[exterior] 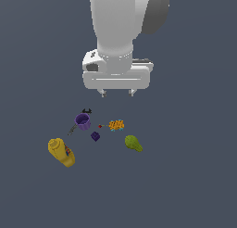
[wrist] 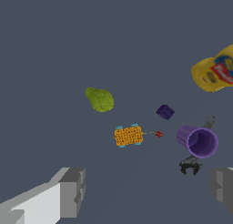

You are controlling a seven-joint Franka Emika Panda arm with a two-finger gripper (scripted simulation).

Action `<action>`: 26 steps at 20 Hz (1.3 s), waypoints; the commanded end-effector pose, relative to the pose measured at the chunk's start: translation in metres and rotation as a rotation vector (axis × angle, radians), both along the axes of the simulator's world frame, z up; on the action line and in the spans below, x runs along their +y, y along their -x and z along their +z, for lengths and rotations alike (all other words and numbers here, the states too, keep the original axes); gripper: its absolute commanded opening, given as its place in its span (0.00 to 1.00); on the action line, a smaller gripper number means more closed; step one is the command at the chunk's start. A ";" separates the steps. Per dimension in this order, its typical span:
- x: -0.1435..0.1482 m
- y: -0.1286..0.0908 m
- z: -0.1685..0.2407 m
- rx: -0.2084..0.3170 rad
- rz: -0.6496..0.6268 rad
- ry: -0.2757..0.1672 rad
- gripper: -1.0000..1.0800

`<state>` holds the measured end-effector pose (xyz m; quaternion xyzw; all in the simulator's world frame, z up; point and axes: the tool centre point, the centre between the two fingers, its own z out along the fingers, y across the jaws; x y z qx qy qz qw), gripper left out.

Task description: Pick up a designated object from a clutter of objects.

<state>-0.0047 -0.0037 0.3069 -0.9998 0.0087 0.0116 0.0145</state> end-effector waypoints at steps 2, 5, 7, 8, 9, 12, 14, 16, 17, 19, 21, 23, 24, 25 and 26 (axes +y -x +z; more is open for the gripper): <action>0.000 0.000 0.000 -0.001 -0.001 0.000 0.96; -0.003 -0.002 0.003 -0.010 -0.010 0.000 0.96; -0.007 -0.004 0.008 -0.022 -0.021 0.001 0.96; -0.009 -0.004 0.010 -0.028 -0.026 0.001 0.96; -0.010 -0.005 0.012 -0.033 -0.029 0.001 0.96; -0.012 -0.005 0.017 -0.040 -0.030 0.002 0.96; -0.012 -0.005 0.017 -0.040 -0.029 0.002 0.96; -0.012 -0.006 0.014 -0.038 -0.034 0.002 0.96; -0.013 -0.006 0.012 -0.038 -0.038 0.001 0.96; -0.015 -0.008 0.007 -0.037 -0.053 0.001 0.96; -0.018 -0.011 -0.001 -0.036 -0.075 0.000 0.96; -0.022 -0.015 -0.011 -0.035 -0.102 -0.001 0.96; -0.024 -0.017 -0.017 -0.034 -0.119 -0.002 0.96; -0.027 -0.019 -0.024 -0.033 -0.137 -0.002 0.96; -0.030 -0.021 -0.031 -0.032 -0.156 -0.003 0.96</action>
